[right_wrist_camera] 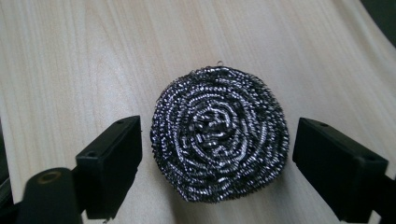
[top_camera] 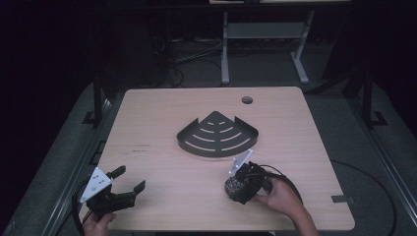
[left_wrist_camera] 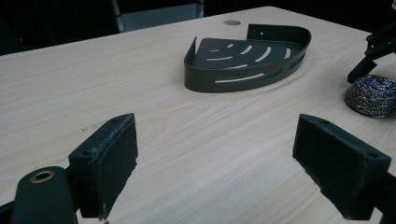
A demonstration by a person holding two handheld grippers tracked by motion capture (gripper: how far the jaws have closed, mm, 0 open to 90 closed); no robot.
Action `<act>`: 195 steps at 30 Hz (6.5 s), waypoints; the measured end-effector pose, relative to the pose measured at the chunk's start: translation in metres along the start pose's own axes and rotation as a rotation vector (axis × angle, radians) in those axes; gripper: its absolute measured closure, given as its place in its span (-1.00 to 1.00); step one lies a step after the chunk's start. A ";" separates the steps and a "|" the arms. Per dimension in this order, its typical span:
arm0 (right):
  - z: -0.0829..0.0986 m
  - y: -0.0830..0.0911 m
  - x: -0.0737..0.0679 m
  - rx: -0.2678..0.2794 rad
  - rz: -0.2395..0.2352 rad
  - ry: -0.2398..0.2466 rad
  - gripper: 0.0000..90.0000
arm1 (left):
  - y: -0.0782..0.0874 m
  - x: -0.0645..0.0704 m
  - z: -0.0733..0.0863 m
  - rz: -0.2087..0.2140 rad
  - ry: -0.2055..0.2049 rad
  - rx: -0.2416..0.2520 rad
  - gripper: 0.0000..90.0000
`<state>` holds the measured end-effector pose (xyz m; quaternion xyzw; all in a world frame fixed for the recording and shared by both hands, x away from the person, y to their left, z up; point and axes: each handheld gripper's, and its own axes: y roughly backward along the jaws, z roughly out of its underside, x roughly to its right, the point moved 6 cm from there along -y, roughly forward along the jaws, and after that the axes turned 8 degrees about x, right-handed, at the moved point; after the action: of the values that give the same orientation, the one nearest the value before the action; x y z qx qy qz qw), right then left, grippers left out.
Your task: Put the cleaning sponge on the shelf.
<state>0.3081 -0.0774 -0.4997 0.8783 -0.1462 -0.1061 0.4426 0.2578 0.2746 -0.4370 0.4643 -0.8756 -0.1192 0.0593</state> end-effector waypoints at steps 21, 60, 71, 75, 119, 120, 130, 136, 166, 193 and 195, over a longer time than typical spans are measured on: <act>-0.006 0.004 0.004 -0.005 -0.029 0.027 -0.28 | 0.002 -0.002 -0.001 -0.007 0.006 0.008 -0.71; -0.079 0.023 0.060 0.042 -0.029 0.066 -0.27 | 0.001 -0.003 0.000 -0.010 0.010 0.005 -0.71; -0.096 0.022 0.082 0.034 -0.019 0.057 -0.27 | 0.002 -0.005 0.000 -0.014 0.016 0.008 -0.71; -0.103 0.023 0.086 0.043 -0.013 0.062 -0.27 | 0.002 -0.006 0.000 -0.015 0.016 0.008 -0.71; -0.085 -0.032 0.152 -0.016 -0.011 -0.101 -0.30 | 0.002 -0.006 0.003 -0.012 0.020 0.001 -0.71; -0.084 -0.032 0.152 -0.017 -0.013 -0.105 -0.30 | 0.002 -0.006 0.003 -0.012 0.019 0.000 -0.71; -0.083 -0.033 0.153 -0.017 -0.004 -0.111 -0.34 | 0.002 -0.006 0.003 -0.016 0.014 -0.006 -0.71; -0.083 -0.033 0.153 -0.015 -0.005 -0.110 -0.36 | 0.002 -0.007 0.004 -0.017 0.019 -0.003 -0.71; -0.092 0.002 0.139 0.060 0.016 -0.084 -0.59 | -0.001 -0.003 0.002 -0.009 0.008 -0.009 -0.71; -0.080 0.020 0.132 0.073 0.033 -0.093 -0.60 | -0.002 0.000 0.002 -0.009 -0.003 -0.009 -0.71; -0.079 0.021 0.132 0.072 0.036 -0.092 -0.60 | -0.002 0.000 0.002 -0.008 -0.001 -0.009 -0.71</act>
<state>0.4525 -0.0767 -0.4436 0.8851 -0.1859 -0.1328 0.4054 0.2591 0.2741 -0.4393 0.4673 -0.8733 -0.1237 0.0606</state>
